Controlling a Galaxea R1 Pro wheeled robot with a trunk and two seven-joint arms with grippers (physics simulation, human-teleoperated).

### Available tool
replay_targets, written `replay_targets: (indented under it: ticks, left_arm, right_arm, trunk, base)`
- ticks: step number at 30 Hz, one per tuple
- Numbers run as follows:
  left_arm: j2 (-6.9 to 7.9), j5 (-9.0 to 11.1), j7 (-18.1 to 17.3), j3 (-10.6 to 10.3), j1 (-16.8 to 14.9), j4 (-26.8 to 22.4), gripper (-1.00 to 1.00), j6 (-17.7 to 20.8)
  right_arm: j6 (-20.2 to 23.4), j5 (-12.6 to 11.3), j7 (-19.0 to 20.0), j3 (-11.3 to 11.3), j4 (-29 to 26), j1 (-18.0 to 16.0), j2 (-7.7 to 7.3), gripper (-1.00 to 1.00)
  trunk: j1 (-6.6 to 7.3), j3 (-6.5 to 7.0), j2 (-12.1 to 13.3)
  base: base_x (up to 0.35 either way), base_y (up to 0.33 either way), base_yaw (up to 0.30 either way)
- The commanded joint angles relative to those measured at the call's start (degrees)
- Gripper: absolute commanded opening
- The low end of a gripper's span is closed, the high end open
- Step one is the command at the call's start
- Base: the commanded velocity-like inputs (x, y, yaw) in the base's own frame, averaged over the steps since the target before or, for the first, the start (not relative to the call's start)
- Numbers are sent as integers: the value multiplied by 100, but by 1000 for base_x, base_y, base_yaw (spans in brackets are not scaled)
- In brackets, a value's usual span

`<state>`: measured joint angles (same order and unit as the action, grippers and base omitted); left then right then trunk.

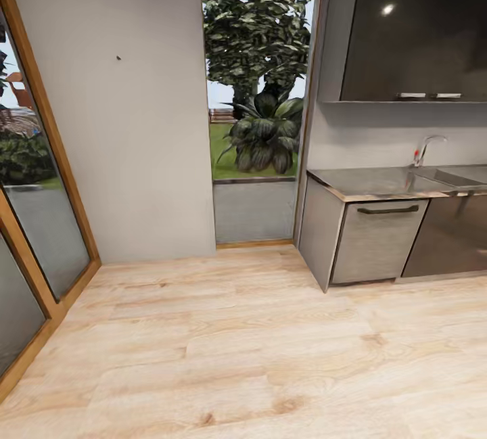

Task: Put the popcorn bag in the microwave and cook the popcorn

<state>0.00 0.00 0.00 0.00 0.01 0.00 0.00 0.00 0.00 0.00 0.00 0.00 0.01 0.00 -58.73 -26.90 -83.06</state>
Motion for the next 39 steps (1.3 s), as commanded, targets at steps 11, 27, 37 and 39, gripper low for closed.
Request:
replay_targets:
  ticks: [11,27,37,39]
  left_arm:
    - [-128,29,-9,0,-63,-168,100,-57]
    - [-128,33,-9,0,-67,-174,100,-61]
    - [-129,28,-9,0,-69,-175,100,-61]
    - [-131,28,-9,0,-70,-174,100,-61]
  right_arm:
    - [-222,-3,-17,2,-97,-330,-307,100]
    - [-571,-8,-26,6,-97,-349,-308,100]
    - [-571,-9,-26,6,-97,-345,-308,100]
    - [-571,-9,-26,3,-97,-344,-308,100]
  trunk:
    - [0,1,-2]
    - [0,33,-2]
    - [0,53,-2]
    - [0,57,-2]
  base:
    - [0,0,-76]
    - [0,0,-285]
    - [0,0,-289]
    - [0,0,-288]
